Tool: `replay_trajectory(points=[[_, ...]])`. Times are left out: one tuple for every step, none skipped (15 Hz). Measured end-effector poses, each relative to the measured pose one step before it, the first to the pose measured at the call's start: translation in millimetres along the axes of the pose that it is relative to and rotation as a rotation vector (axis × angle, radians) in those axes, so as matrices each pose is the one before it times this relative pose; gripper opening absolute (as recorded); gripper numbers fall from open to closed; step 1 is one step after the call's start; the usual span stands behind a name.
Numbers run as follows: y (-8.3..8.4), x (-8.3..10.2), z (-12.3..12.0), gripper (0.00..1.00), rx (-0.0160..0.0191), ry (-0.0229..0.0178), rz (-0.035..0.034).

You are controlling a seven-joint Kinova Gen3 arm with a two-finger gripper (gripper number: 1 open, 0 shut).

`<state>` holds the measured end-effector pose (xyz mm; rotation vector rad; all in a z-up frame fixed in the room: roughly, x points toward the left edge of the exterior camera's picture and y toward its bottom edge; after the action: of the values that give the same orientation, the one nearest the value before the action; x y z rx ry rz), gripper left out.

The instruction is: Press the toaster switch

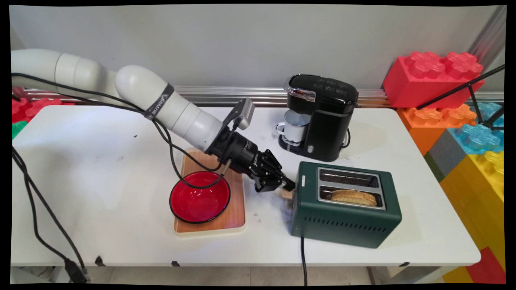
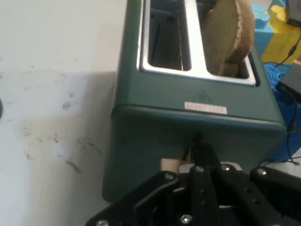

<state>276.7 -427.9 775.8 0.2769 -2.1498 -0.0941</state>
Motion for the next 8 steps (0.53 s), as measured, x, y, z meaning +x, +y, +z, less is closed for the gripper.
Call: replay_trajectory(points=[[0.36, -2.29, 1.08, 0.0, 0.0005, -0.00268, -0.00229], [0.25, -2.14, 0.81, 0.0, 0.00064, -0.00255, -0.00237], [0.2, -2.14, 0.94, 0.0, 0.00104, -0.00289, -0.00246], [0.09, -2.47, 1.07, 0.0, 0.00157, -0.00322, -0.00327], [-0.04, -2.45, 1.34, 0.0, 0.0017, -0.00322, -0.00353], [-0.07, -1.49, 0.75, 0.0, 0.00108, -0.00179, -0.00225], [-0.11, -2.07, 1.08, 0.0, 0.00151, -0.00246, -0.00322], [-0.16, -1.66, 1.07, 0.0, 0.00098, -0.00199, -0.00262]])
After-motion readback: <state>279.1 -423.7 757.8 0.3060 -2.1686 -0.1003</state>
